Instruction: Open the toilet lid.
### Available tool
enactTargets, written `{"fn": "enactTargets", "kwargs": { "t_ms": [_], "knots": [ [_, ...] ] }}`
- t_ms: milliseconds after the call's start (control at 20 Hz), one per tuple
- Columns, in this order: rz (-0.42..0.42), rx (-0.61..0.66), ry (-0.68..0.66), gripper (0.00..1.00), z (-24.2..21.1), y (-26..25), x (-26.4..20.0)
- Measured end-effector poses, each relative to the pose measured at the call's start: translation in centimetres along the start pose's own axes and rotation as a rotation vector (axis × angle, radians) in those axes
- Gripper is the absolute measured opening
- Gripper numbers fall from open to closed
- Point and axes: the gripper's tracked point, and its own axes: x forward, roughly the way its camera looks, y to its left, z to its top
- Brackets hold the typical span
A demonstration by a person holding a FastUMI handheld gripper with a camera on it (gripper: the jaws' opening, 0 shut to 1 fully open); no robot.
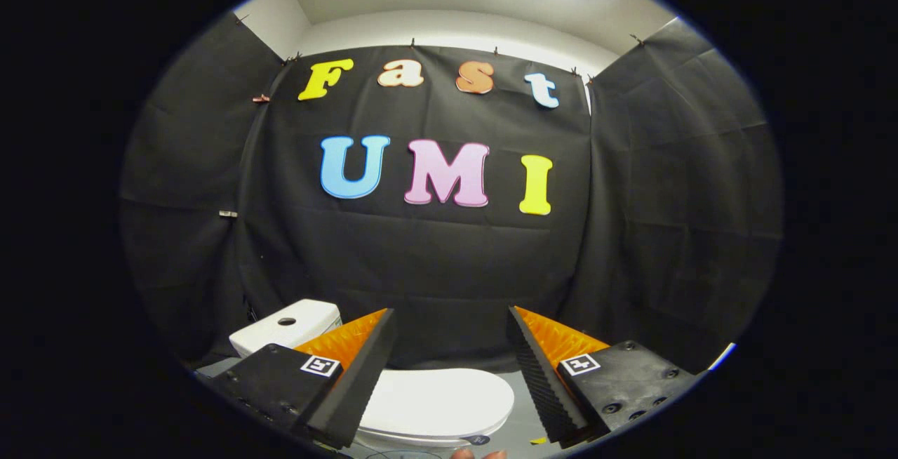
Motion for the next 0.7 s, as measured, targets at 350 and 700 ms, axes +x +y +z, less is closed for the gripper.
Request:
{"fn": "enactTargets", "kwargs": {
  "t_ms": [350, 700],
  "knots": [
    [0.058, 0.213, 0.227, 0.99, -12.1, -1.5, 2.5],
    [0.029, 0.520, 0.514, 0.99, -26.2, -4.9, 2.5]
  ]
}}
